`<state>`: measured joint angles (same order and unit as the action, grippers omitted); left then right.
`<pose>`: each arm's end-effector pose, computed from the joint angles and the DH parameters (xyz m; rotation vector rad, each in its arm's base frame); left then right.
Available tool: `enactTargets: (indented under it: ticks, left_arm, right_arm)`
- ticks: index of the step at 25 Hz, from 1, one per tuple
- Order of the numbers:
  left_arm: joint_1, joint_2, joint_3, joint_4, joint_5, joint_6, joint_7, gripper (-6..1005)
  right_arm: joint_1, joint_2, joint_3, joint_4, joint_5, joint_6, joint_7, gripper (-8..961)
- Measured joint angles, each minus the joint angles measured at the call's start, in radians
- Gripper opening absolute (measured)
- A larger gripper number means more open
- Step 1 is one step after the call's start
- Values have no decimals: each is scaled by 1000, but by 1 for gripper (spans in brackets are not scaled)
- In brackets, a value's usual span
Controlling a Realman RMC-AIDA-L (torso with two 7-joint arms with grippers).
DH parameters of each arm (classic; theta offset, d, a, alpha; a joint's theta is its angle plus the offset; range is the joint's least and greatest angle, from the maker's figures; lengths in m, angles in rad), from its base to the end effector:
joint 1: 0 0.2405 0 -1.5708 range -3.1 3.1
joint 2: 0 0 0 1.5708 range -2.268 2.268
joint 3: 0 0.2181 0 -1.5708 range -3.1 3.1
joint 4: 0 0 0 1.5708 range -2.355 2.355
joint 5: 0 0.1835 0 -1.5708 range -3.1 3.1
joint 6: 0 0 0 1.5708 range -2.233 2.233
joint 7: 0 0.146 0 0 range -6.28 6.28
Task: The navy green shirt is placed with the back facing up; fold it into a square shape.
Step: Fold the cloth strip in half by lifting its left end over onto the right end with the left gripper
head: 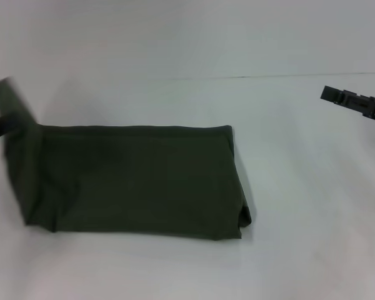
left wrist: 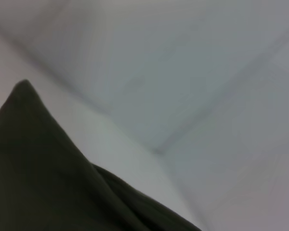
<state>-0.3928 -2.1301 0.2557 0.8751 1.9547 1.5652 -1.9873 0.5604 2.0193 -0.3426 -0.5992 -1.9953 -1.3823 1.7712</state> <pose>-0.2694 0.2825 0.0981 -1.9462 -1.3883 -1.0968 0.2550 0.3331 0.0760 -2.1197 1.2266 0.9326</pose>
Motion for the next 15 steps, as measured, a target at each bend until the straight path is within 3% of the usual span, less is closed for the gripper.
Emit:
enactTargets:
  ticks: [2,4,9,15]
  left_arm:
    - [-64,-34,20,-20,-26,52,28,52]
    - [-112,-42,68,-86,-59,65,53,52]
    - [-219,-42,202,-374,-156,21,184,51]
    - [-309,-45,175,-850,-251,-160,534,54]
  right_arm:
    - [-10,-5,1,-7,1,-13,-2,900]
    - [-19,-14,-1,-9,2,-31,-4,901]
    - [-51,-43,5,-10,4,-90,-20,901]
    - [-83,-75,5,-10,4,-120,-28,900]
